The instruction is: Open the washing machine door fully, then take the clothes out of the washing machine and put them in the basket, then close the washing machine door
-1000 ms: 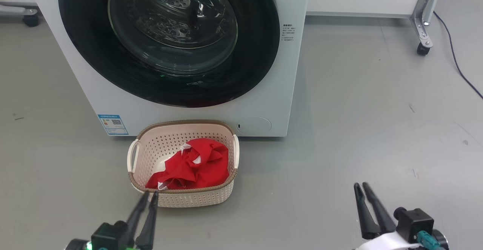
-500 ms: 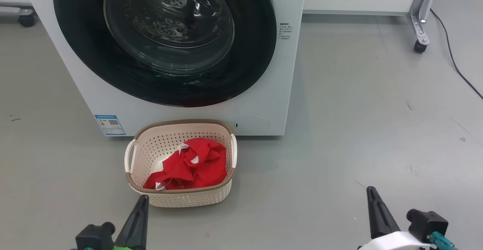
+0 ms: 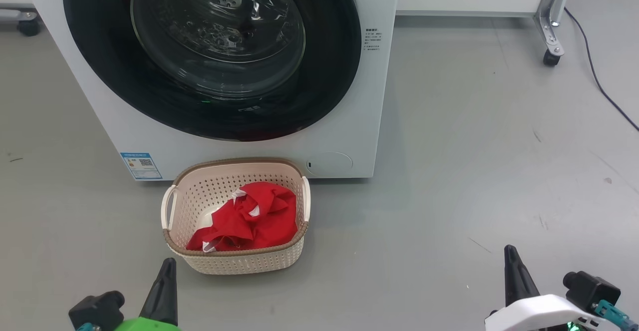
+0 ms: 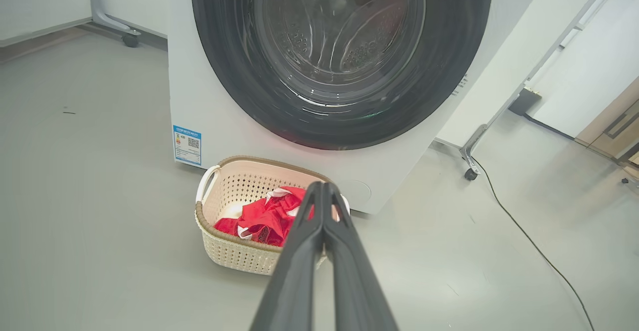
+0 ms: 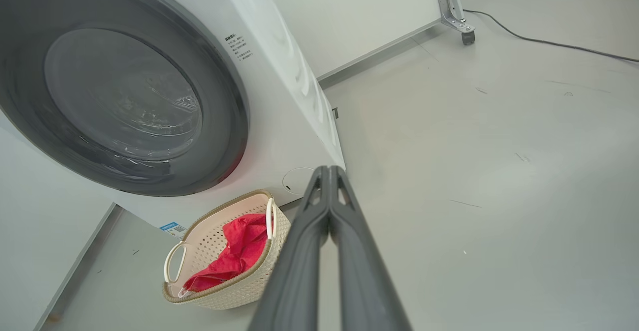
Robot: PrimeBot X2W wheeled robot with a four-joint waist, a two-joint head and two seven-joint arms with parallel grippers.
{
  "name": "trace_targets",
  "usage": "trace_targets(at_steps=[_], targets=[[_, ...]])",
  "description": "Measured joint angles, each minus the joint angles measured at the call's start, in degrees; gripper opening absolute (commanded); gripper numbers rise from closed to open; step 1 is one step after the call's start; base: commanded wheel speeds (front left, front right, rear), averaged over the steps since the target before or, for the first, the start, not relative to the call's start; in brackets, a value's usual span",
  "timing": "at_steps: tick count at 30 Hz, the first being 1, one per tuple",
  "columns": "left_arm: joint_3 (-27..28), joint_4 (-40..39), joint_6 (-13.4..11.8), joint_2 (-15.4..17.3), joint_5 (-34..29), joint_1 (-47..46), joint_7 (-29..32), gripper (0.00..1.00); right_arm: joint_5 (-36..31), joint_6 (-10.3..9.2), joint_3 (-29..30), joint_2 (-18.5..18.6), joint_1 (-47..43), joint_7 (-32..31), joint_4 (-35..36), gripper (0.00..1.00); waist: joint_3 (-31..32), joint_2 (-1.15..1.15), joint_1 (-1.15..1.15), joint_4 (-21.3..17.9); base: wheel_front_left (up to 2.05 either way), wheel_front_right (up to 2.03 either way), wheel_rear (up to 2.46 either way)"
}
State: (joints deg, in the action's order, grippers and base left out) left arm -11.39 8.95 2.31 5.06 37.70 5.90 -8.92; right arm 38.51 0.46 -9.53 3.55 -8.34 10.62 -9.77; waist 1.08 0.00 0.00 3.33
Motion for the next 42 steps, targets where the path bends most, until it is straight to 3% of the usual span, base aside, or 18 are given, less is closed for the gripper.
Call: trace_targets(at_steps=[42], targets=[[7.6, 3.6, 2.3, -0.3, 32.2, -4.7, 7.7, 0.00, 32.5, 3.04, 7.4, 0.6, 6.0, -7.8, -2.8, 0.00, -0.7, 0.00, 0.00, -1.9, 0.00, 0.00, 0.00]])
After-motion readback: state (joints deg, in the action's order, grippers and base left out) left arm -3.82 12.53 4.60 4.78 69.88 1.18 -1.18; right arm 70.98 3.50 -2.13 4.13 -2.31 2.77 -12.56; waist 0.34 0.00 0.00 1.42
